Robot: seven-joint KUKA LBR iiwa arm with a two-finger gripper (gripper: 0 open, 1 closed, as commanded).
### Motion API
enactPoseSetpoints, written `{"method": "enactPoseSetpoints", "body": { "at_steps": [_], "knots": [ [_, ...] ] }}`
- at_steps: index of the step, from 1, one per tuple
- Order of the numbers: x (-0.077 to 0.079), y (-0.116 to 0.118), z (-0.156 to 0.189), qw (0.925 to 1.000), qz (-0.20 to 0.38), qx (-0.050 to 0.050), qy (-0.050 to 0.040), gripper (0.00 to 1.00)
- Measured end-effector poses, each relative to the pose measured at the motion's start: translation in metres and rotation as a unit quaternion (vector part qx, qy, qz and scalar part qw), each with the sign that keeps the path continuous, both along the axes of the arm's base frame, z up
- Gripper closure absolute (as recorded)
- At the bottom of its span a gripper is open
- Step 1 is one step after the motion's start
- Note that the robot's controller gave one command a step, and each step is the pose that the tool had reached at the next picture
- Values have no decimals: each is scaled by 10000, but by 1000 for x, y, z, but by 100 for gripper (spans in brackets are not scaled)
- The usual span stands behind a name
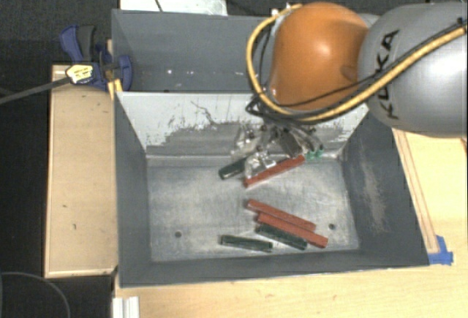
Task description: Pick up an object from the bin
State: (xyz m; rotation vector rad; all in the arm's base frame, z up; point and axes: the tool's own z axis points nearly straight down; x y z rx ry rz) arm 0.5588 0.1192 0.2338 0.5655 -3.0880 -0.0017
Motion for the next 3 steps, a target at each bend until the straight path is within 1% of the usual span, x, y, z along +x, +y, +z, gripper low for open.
{"method": "enactPoseSetpoints", "body": {
  "at_steps": [1,2,3],
  "knots": [
    [-14,29,104,9993,-378,11,-45,0],
    [-14,30,103,9993,-376,7,-35,0],
    [-18,32,52,9996,-286,14,-59,0]
  ]
}}
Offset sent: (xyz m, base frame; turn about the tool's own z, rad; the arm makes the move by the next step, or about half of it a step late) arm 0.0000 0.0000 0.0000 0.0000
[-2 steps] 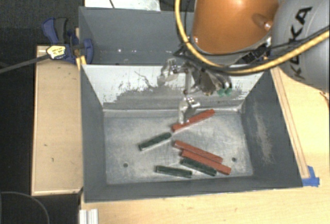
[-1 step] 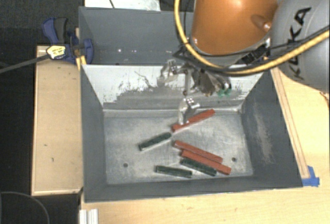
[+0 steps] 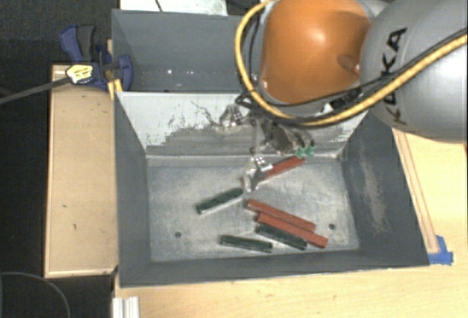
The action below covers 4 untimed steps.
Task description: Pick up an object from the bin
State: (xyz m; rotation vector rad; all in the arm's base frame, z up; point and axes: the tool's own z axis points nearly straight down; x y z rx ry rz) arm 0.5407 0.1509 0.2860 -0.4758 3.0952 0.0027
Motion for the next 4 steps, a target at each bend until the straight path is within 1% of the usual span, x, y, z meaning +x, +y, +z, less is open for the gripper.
{"method": "enactPoseSetpoints", "body": {
  "at_steps": [1,2,3,4],
  "knots": [
    [1,-1,-61,9995,327,-8,11,0],
    [-36,2,-98,9993,381,-14,46,0],
    [-20,-14,-148,10000,-40,3,9,0],
    [-21,-22,-211,9998,181,0,21,100]
  ]
}}
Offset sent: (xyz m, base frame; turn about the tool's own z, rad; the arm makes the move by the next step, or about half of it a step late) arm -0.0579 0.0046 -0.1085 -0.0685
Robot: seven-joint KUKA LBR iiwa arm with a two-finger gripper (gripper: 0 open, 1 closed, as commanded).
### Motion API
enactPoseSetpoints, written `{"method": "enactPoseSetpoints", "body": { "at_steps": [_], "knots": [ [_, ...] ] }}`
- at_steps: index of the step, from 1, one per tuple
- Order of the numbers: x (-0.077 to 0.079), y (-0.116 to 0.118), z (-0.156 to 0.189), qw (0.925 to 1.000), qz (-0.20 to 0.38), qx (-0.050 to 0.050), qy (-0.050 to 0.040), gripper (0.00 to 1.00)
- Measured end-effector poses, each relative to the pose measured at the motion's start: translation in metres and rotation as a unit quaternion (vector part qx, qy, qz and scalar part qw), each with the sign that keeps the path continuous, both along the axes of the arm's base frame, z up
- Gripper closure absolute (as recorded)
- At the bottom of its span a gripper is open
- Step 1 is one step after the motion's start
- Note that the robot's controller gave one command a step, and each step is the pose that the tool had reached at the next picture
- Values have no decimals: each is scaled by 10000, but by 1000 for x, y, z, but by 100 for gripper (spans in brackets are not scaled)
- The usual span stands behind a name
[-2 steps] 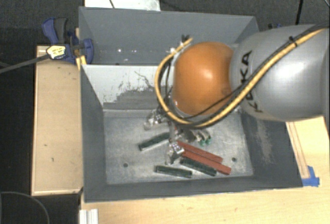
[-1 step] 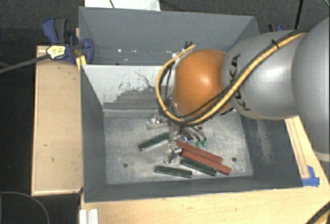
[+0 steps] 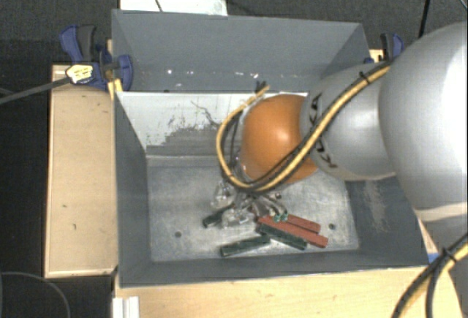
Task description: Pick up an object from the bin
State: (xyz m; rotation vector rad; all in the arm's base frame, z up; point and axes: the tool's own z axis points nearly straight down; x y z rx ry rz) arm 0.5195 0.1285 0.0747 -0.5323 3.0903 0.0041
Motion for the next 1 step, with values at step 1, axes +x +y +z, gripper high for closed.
{"method": "enactPoseSetpoints", "body": {
  "at_steps": [1],
  "knots": [
    [0,0,0,10000,-4,0,0,100]
  ]
}}
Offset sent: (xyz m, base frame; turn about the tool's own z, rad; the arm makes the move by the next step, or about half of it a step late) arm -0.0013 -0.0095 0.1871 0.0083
